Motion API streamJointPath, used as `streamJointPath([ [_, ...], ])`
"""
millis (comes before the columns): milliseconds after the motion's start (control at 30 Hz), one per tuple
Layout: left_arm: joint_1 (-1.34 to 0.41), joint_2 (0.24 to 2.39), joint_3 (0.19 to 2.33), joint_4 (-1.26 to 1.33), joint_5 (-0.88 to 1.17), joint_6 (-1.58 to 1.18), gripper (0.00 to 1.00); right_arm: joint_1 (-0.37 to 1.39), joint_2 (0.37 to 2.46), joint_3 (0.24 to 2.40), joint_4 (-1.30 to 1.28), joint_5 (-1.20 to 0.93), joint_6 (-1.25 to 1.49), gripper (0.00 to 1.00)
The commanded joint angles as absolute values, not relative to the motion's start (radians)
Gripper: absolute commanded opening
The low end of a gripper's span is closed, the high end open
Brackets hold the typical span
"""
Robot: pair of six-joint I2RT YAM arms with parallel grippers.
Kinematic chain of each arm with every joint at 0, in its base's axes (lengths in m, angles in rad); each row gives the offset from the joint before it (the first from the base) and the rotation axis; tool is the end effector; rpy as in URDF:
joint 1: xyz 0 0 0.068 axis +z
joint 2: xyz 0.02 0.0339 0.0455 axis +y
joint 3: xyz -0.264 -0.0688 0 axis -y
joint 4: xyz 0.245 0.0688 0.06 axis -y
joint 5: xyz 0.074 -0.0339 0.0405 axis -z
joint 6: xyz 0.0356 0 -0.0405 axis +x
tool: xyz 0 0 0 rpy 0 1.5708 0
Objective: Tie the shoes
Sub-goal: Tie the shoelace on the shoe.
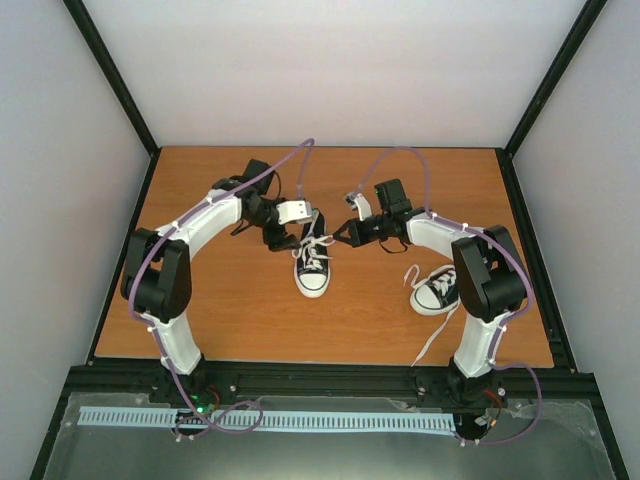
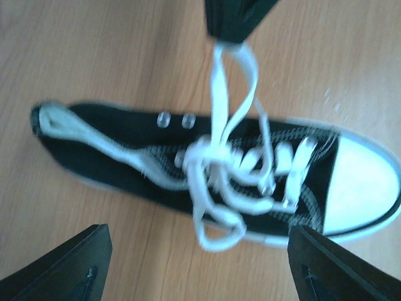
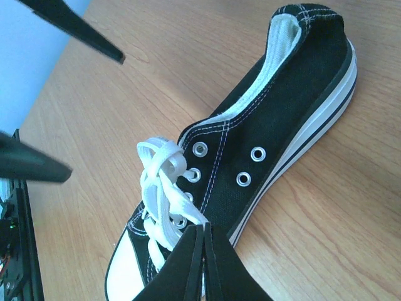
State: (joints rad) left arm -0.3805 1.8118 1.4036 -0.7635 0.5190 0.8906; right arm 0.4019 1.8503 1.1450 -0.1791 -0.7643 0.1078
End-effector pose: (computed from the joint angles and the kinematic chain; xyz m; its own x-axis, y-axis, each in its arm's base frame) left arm 0.3393 -0.1547 0.2310 -0.1482 0.7864 -0.5997 0.9805 0.1960 0.0147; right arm 0.3414 0.1719 0.1770 -0.7816 -0.2478 -0.5725 -0.6054 0.5225 0.6004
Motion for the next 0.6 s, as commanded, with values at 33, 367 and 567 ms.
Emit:
streamJointPath([
  [33, -0.359, 1.808, 1.310, -0.806, 0.387, 1.034, 0.82, 0.406, 1.861, 1.173, -0.174, -0.779, 0.094, 0.03],
  [367, -0.383, 1.874, 1.283, -0.663, 0.386, 0.993, 0.92, 0.406, 1.859, 1.176, -0.186, -0.775, 0.088, 0.03],
  [567, -0.403, 1.929, 1.302, -0.599, 0.366, 0.939, 0.86, 0.407, 1.864, 1.177, -0.178, -0.778, 0.090, 0.03],
])
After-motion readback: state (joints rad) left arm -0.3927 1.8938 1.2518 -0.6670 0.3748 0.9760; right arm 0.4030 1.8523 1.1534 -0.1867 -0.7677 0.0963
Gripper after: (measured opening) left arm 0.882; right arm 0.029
